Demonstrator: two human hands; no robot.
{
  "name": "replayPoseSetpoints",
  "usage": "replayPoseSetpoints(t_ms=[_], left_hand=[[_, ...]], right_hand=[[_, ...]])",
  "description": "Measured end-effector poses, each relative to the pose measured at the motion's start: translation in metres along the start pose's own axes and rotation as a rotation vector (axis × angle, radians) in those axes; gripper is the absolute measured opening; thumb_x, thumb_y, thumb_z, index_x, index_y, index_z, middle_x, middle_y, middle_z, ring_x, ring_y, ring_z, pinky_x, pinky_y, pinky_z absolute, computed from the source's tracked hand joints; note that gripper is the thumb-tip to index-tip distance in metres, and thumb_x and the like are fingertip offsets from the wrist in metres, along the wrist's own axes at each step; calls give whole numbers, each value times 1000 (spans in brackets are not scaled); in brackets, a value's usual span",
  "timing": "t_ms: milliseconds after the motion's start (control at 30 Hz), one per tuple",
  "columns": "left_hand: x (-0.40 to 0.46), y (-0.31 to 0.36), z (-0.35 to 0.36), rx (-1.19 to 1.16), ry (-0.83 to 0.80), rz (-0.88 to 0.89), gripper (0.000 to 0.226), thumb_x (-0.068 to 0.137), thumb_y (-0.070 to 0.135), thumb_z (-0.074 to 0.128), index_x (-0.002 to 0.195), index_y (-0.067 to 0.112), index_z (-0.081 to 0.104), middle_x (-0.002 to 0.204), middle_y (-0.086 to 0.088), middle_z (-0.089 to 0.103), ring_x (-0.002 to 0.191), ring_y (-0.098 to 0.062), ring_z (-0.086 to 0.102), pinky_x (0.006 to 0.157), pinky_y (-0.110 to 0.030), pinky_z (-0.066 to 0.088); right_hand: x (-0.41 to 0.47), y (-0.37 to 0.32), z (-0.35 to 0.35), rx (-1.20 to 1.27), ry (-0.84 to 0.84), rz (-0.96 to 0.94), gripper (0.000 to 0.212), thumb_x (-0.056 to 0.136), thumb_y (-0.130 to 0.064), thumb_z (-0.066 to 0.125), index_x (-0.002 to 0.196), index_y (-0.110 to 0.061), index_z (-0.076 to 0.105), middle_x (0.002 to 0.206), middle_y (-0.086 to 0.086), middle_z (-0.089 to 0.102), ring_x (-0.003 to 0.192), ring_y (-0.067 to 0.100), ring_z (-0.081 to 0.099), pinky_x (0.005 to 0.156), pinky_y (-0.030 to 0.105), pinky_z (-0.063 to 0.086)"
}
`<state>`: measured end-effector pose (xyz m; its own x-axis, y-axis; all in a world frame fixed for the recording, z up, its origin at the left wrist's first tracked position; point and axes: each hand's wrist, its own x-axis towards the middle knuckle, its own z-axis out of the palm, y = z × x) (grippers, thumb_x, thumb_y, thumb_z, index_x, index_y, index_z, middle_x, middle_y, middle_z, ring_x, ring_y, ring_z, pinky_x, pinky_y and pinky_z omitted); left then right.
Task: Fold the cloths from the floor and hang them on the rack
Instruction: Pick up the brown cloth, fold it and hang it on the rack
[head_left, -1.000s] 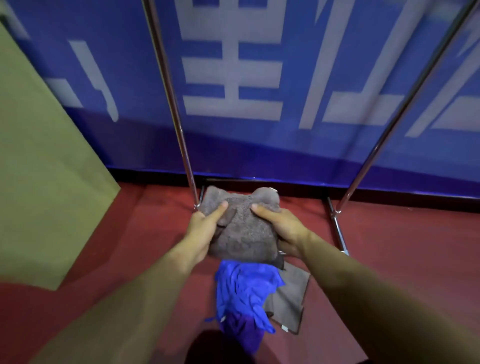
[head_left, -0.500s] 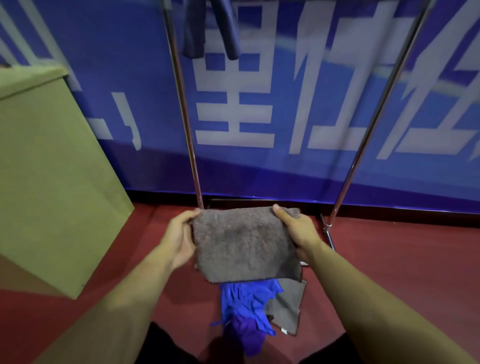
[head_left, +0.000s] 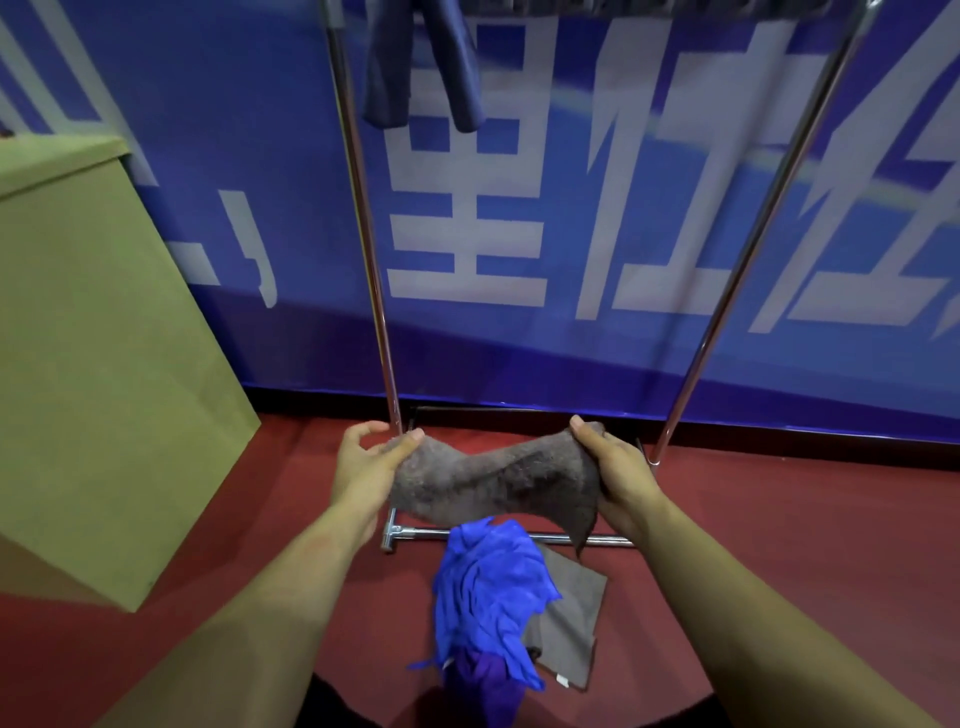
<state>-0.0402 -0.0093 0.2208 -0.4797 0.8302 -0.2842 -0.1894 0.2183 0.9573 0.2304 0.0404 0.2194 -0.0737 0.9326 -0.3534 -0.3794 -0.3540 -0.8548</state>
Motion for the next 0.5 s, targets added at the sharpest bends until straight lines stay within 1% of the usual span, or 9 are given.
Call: replayPoseSetpoints(t_ms=[33, 100, 167, 200, 267, 333, 400, 467, 500], left_hand=[[0, 0, 0, 23, 33, 9, 57, 72, 25, 90, 117, 16, 57, 98, -6, 76, 88, -21, 74, 84, -41, 60], [2, 2, -1, -38, 64, -22, 55, 72, 24, 90, 117, 13, 61, 100, -9, 75, 90, -23, 74, 87, -40, 59], [6, 2, -3, -143, 26, -119, 44, 80, 18, 83, 117, 3, 64, 103, -15, 73, 90, -26, 70, 86, -40, 57], [9, 2, -6, -171, -26, -181, 35, 86, 14, 77, 116, 0, 66, 103, -17, 71, 90, -27, 68, 84, -39, 57], [11, 1, -12, -138, -140, -283, 18, 93, 7, 63, 111, 2, 67, 97, -17, 69, 81, -24, 66, 71, -33, 55], [11, -2, -19, -110, -161, -308, 24, 93, -2, 58, 114, 7, 63, 93, -13, 68, 77, -19, 64, 65, -28, 52], [12, -3, -24, -66, -88, -258, 35, 91, -9, 61, 123, 4, 60, 102, -17, 69, 80, -20, 65, 63, -24, 55], [9, -1, -26, 3, -24, -184, 37, 88, -7, 68, 123, 2, 62, 109, -22, 70, 83, -23, 67, 62, -21, 57], [8, -1, -26, 33, 0, -144, 37, 87, -4, 71, 122, 3, 63, 110, -22, 70, 86, -25, 68, 66, -23, 58]], right_hand=[[1, -1, -2, -3, -47, 29, 21, 94, -18, 67, 103, 0, 66, 95, 21, 70, 84, 28, 69, 90, 45, 56], [4, -2, -7, -33, -123, 59, 16, 97, -14, 59, 103, -1, 66, 98, 18, 70, 83, 23, 70, 86, 40, 54], [3, -3, -8, -29, -167, 71, 20, 98, -8, 49, 101, -2, 68, 94, 16, 72, 81, 20, 71, 82, 35, 54], [2, -5, -9, -30, -173, 67, 24, 98, -6, 45, 100, -3, 68, 92, 14, 73, 80, 20, 71, 81, 34, 54], [2, -7, -11, -40, -166, 43, 25, 99, -4, 43, 101, -2, 67, 91, 14, 73, 80, 20, 71, 81, 35, 54], [5, -6, -17, -72, -114, 4, 21, 100, -3, 47, 106, 2, 66, 98, 18, 71, 86, 25, 68, 87, 38, 52], [10, -4, -22, -126, -36, -53, 20, 98, -4, 55, 113, 4, 67, 107, 21, 70, 97, 29, 65, 93, 42, 50], [11, -3, -25, -178, 32, -133, 20, 94, -2, 63, 114, -3, 68, 108, 16, 71, 98, 26, 64, 95, 41, 50], [11, -3, -24, -190, 67, -163, 23, 92, -3, 67, 115, -8, 68, 108, 13, 72, 96, 23, 65, 94, 40, 51]])
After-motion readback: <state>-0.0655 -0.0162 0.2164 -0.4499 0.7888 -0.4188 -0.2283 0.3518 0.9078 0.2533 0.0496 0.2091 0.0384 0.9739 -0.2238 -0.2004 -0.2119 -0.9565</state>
